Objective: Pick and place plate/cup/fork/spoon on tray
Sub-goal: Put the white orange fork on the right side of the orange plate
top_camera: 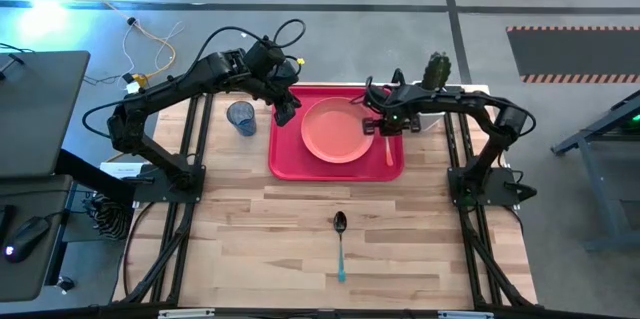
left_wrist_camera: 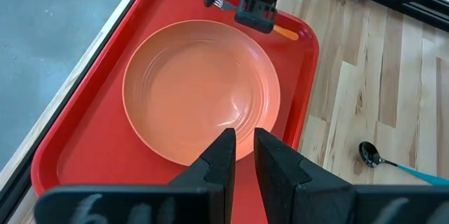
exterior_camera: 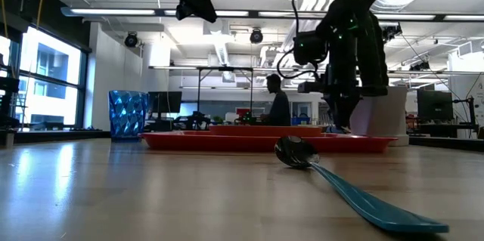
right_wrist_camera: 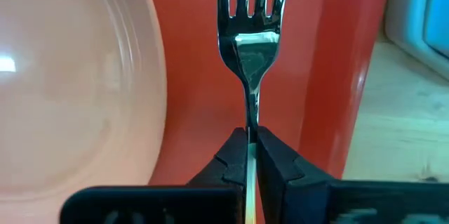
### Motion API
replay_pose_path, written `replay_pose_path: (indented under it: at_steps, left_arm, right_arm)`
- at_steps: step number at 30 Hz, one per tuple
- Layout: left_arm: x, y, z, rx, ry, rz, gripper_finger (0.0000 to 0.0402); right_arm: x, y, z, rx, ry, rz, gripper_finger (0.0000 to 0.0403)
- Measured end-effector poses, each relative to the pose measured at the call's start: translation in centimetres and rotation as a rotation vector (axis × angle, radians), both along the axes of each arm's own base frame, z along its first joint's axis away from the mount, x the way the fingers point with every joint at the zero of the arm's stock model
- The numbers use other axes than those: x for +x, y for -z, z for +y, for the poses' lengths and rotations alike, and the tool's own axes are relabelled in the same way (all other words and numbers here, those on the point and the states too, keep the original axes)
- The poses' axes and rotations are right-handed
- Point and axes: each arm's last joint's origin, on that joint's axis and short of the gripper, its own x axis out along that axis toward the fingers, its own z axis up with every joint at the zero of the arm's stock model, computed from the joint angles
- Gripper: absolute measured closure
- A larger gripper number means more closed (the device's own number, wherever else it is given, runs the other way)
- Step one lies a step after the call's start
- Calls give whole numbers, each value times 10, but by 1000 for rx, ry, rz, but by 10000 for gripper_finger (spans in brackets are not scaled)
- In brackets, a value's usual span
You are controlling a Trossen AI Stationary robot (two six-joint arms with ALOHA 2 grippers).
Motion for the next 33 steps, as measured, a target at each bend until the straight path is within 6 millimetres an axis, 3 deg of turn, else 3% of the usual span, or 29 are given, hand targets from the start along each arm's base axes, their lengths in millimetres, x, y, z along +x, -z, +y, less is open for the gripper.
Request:
replay_pose_path:
  at_steps: [19,33]
  left_arm:
    - [0,0,0,0,0,0,358]
    - [0,0,0,0,0,0,358]
  right_arm:
    - [-6,1,-10,11,32,-1,402]
    - [3,1,6,-12,21,16,402]
